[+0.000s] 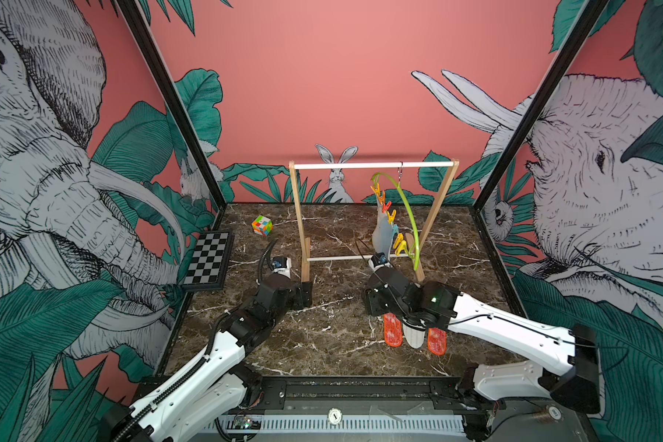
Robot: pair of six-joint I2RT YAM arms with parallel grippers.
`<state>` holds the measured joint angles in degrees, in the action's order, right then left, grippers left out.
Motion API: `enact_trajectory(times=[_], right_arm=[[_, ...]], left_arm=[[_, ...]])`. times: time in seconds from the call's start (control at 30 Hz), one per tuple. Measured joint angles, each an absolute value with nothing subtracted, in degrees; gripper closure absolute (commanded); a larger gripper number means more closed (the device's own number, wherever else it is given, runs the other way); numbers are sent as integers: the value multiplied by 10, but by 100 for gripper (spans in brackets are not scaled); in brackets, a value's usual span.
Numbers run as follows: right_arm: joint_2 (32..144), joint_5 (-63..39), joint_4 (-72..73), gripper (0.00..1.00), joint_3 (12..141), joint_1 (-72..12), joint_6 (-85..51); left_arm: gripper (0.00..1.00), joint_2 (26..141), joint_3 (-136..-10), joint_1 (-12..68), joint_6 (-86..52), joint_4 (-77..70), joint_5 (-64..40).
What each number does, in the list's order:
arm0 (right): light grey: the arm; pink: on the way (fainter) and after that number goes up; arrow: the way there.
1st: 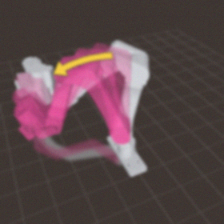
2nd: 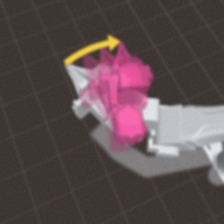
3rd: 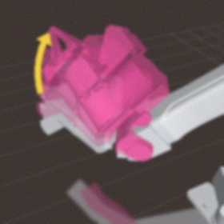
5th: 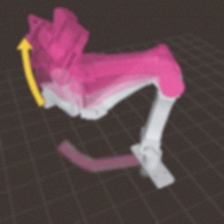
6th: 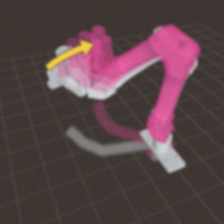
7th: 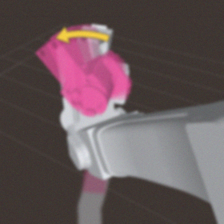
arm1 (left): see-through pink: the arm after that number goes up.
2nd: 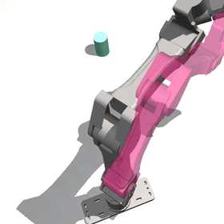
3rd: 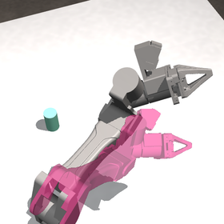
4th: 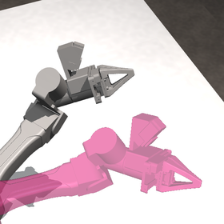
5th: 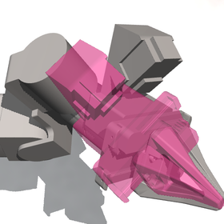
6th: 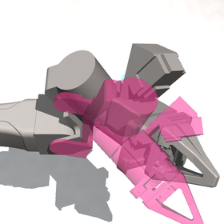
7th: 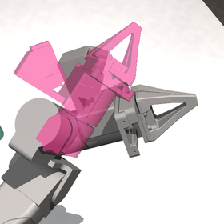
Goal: Take the shoe insoles off the hanger
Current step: Remove the insole from the hanger.
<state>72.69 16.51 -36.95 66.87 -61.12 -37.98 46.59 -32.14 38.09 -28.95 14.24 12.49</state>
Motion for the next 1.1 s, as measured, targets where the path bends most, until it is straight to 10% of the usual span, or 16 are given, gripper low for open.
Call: enact_trajectory(times=[0.53, 1.1], right_arm=[[616, 178, -345, 15, 870, -531, -232], [573, 35, -408, 13, 846, -208, -273]], left_arm=[[14, 557, -324, 494, -187, -55, 130], [16, 708, -359, 568, -73, -269, 149]])
